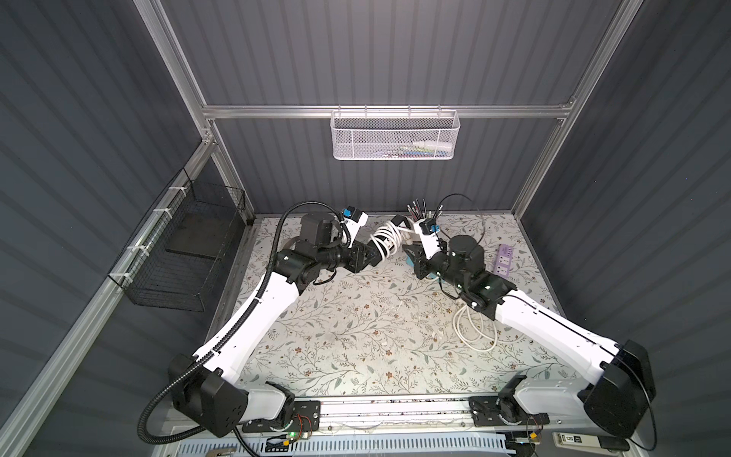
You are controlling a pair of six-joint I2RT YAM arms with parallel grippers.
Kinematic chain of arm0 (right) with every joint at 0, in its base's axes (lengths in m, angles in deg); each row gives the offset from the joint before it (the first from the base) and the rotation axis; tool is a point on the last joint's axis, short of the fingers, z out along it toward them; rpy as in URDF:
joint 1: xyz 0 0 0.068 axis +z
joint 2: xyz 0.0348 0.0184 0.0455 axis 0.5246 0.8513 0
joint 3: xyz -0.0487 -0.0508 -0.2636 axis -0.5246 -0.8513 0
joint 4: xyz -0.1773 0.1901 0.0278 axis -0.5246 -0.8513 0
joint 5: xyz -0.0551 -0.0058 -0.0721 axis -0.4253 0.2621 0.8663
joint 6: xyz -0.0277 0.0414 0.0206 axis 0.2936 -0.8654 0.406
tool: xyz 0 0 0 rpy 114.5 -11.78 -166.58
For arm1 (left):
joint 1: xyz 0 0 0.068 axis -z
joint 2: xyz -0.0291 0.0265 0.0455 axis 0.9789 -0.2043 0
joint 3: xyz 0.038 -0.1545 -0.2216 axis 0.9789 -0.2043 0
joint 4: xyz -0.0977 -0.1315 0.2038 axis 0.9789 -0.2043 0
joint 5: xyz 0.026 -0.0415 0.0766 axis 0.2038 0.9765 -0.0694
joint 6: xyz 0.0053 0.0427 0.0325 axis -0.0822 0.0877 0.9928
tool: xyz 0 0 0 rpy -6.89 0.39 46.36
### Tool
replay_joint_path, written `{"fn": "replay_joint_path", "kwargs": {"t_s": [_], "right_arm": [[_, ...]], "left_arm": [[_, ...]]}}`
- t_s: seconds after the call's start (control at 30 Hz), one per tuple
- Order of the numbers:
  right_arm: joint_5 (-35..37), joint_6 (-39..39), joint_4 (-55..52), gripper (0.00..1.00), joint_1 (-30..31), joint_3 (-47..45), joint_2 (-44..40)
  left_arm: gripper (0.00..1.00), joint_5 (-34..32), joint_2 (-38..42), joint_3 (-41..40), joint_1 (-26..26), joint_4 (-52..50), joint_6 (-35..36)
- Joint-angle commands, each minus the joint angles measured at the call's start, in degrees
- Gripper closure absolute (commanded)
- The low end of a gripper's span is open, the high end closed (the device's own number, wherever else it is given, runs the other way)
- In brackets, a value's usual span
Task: Unwrap the cord wrapped around the power strip
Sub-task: Unwrap the power cord from the power strip.
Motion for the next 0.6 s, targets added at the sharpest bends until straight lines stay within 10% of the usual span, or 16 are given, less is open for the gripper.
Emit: {"fn": "replay_joint_path", "kwargs": {"t_s": [0.0, 0.57], "right_arm": [[-2.9, 2.9, 2.3, 1.0, 7.1, 3.6, 0.3], [-22.2, -4.3, 1.7, 1.0, -13.8, -3.3, -9.1]], "left_arm": [[1.0, -14.9, -1.2, -0.1, -2.9, 7.1, -3.8], [1.0, -15.7, 0.0, -0.6, -4.1, 6.9, -3.3]]}}
